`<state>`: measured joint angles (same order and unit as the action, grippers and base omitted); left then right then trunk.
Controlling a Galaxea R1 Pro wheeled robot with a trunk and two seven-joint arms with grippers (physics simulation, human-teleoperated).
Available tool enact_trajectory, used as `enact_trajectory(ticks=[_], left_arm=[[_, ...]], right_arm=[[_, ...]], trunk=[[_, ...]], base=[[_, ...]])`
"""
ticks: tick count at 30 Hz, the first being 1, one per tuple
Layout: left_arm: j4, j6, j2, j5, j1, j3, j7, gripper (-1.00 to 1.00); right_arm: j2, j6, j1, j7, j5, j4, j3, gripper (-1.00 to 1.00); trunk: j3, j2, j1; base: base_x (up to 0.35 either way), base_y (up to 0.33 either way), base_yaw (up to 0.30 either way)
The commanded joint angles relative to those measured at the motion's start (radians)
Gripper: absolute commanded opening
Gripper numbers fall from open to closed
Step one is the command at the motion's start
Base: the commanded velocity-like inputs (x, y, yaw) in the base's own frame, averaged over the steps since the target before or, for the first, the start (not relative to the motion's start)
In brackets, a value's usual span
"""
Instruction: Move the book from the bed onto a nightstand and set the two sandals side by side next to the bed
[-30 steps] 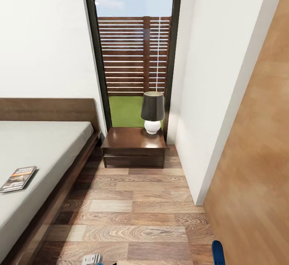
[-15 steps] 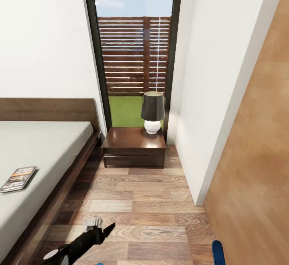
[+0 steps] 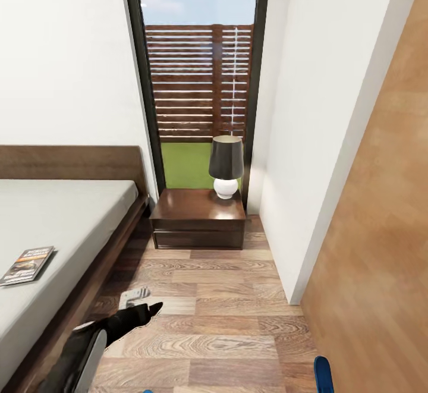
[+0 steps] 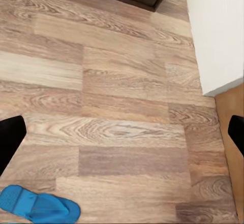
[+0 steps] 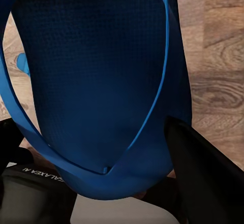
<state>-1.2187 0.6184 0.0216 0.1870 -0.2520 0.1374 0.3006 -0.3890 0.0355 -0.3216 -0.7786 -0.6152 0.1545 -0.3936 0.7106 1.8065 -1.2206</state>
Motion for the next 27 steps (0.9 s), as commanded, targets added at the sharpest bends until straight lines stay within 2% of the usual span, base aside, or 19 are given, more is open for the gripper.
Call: enact_trajectory(ticks=[1,5,6,9,11,13,15,16,19,23,27], left_arm=[[-0.002,0.041,-0.012,0.014,-0.013,0.001,-0.072,1.00],[-0.002,0.084,-0.055,0.025,-0.031,0.002,-0.157,1.00],[-0.001,0.113,-0.065,0.029,-0.039,0.003,-0.188,1.00],[0.003,0.151,-0.077,0.053,-0.046,0.006,-0.212,1.00],[0.023,0.162,-0.084,0.125,-0.047,0.018,-0.220,1.00],[0.040,0.166,-0.085,0.208,-0.048,0.049,-0.224,1.00],[0.055,0.166,-0.086,0.279,-0.048,0.108,-0.226,1.00],[0.070,0.165,-0.087,0.301,-0.048,0.140,-0.226,1.00],[0.109,0.164,-0.088,0.330,-0.049,0.197,-0.227,1.00],[0.137,0.150,-0.089,0.341,-0.049,0.231,-0.227,1.00],[0.157,0.121,-0.089,0.345,-0.049,0.294,-0.227,1.00]], right_arm=[[-0.001,0.004,-0.001,-0.001,-0.011,0.000,-0.007,-1.00],[-0.001,0.007,-0.001,-0.001,-0.011,0.000,-0.007,-1.00],[-0.001,0.009,-0.001,-0.001,-0.011,0.000,-0.007,-1.00],[-0.001,0.010,-0.001,-0.001,-0.011,0.000,-0.007,-1.00],[-0.001,0.010,-0.001,-0.001,-0.011,0.000,-0.007,-1.00],[-0.001,0.011,-0.001,-0.001,-0.011,0.000,-0.007,-1.00],[-0.001,0.012,-0.001,-0.001,-0.011,0.000,-0.007,-1.00],[-0.001,0.012,-0.001,-0.001,-0.011,0.000,-0.007,-1.00],[-0.001,0.012,-0.001,-0.001,-0.011,0.000,-0.007,-1.00],[-0.001,0.012,-0.001,-0.001,-0.011,0.000,-0.007,-1.00],[-0.001,0.012,-0.001,0.000,-0.011,0.000,-0.007,-1.00]], trunk=[[0.001,0.000,0.000],[0.001,0.000,0.000],[0.001,0.000,0.000],[0.001,0.000,0.000],[0.001,0.000,0.000],[0.001,0.000,0.000],[0.001,0.000,0.000],[0.001,0.000,0.000],[0.001,0.000,0.000],[0.001,0.000,0.000],[0.001,0.000,0.000]], base=[[0.000,0.000,0.000],[0.000,0.000,0.000],[0.000,0.000,0.000],[0.000,0.000,0.000],[0.000,0.000,0.000],[0.000,0.000,0.000],[0.000,0.000,0.000],[0.000,0.000,0.000],[0.000,0.000,0.000],[0.000,0.000,0.000],[0.000,0.000,0.000]])
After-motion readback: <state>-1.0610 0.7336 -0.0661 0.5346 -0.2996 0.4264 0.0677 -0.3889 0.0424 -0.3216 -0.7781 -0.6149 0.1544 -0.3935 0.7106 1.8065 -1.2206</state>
